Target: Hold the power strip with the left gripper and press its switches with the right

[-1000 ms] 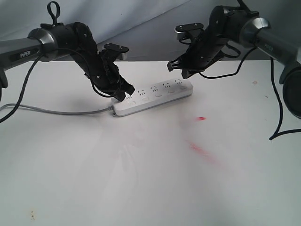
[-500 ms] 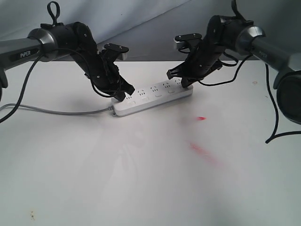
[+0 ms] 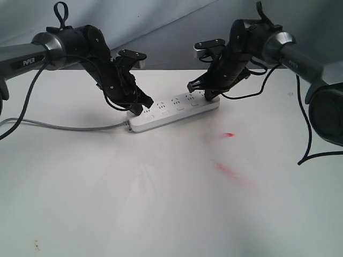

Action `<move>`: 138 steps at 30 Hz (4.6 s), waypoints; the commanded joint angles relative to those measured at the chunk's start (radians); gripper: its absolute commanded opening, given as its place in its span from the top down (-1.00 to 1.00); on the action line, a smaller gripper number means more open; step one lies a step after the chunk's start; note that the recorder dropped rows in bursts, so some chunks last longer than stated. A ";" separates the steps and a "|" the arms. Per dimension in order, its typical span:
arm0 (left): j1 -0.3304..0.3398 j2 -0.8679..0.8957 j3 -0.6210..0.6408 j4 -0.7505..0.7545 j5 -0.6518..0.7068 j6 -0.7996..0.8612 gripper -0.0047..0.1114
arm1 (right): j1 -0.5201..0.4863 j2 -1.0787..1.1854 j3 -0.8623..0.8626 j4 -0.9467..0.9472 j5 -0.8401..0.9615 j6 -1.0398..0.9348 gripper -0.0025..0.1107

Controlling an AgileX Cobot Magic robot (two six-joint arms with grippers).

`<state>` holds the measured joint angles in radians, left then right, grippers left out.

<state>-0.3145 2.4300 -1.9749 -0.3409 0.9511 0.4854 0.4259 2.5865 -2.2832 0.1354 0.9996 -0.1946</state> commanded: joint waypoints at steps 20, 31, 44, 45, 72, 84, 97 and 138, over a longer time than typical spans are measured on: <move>-0.005 0.038 0.015 0.036 0.043 -0.005 0.92 | 0.004 -0.137 0.024 0.179 -0.046 -0.097 0.96; -0.005 0.038 0.015 0.036 0.043 -0.007 0.92 | 0.014 -0.099 0.026 0.182 -0.016 -0.097 0.96; -0.005 0.038 0.015 0.036 0.047 -0.006 0.92 | 0.039 -0.059 0.026 0.112 -0.006 -0.088 0.96; -0.005 0.038 0.015 0.036 0.047 -0.006 0.92 | 0.039 -0.055 0.026 0.107 -0.002 -0.086 0.96; -0.005 0.038 0.015 0.036 0.047 -0.006 0.92 | 0.043 0.077 0.159 0.072 0.040 -0.062 0.96; -0.005 0.038 0.015 0.036 0.043 -0.006 0.92 | 0.043 0.049 0.281 0.026 -0.062 -0.060 0.96; -0.005 0.038 0.015 0.036 0.043 -0.006 0.92 | 0.039 -0.234 0.281 0.045 -0.161 -0.060 0.96; -0.005 0.038 0.015 0.036 0.041 -0.007 0.92 | 0.104 -0.148 0.281 0.201 -0.278 -0.187 0.96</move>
<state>-0.3145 2.4300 -1.9749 -0.3409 0.9511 0.4854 0.5289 2.4406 -2.0046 0.3448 0.7413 -0.3803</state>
